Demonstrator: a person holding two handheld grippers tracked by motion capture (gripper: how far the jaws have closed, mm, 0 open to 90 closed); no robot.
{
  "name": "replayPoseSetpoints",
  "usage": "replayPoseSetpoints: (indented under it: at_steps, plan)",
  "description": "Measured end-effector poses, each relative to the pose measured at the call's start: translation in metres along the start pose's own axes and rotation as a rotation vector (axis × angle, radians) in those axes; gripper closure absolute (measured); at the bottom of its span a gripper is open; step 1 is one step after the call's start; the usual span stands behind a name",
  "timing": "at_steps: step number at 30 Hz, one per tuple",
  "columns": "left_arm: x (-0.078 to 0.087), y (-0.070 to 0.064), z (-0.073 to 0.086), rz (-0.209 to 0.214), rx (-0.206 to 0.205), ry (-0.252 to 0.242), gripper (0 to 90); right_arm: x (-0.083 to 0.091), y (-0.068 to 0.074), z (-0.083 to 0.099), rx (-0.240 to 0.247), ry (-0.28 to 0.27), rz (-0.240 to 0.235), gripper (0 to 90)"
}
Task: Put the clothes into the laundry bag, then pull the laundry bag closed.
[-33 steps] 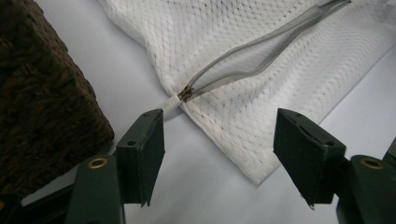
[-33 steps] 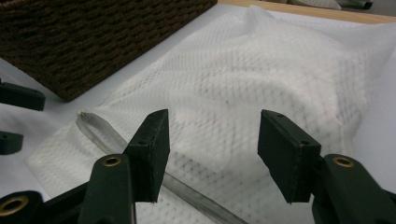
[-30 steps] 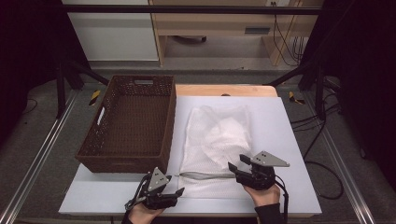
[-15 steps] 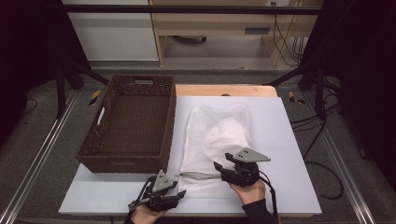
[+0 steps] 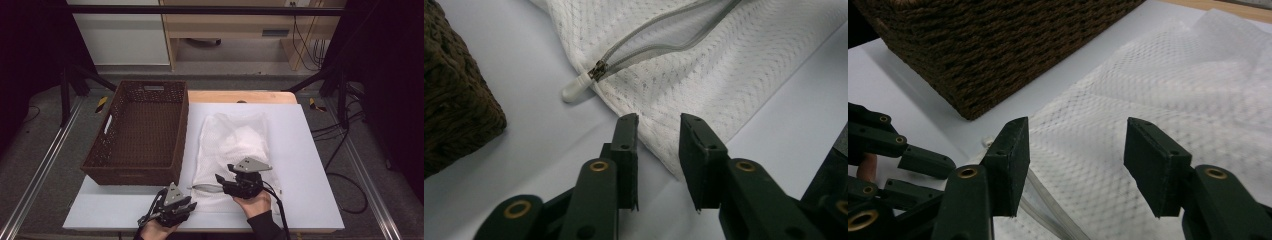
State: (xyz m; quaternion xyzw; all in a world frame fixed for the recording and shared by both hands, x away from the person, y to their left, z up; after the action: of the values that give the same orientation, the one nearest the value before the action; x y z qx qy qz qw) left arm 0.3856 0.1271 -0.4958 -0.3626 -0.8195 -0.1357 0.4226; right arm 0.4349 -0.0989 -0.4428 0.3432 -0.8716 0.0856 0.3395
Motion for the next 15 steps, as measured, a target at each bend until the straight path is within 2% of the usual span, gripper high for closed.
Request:
replayPoseSetpoints:
  at_steps: [1,8,15]
  plan:
    - [0.000,0.000,-0.001,0.019,0.013,0.004,72.8,-0.006,0.004,-0.002,0.006,0.009,-0.002,43.7]
    - [-0.002,-0.003,-0.002,0.027,-0.002,0.008,86.7,-0.019,0.011,-0.004,0.024,0.038,-0.006,43.7]
    - [-0.001,-0.003,-0.002,0.026,-0.006,0.003,88.6,-0.025,0.015,-0.007,0.023,0.043,-0.018,43.7]
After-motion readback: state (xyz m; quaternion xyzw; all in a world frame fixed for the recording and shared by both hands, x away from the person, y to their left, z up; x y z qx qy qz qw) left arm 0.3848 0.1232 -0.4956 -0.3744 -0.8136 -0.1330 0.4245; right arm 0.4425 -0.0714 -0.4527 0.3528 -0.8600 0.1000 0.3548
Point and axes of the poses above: each handheld gripper's, and its own axes: x roughly backward along the jaws, z roughly out of its underside, y roughly to its left, the point moved 2 cm from there along -x, roughly forward along the jaws, and after that the axes turned 10 degrees about y, right-handed, at the moved point
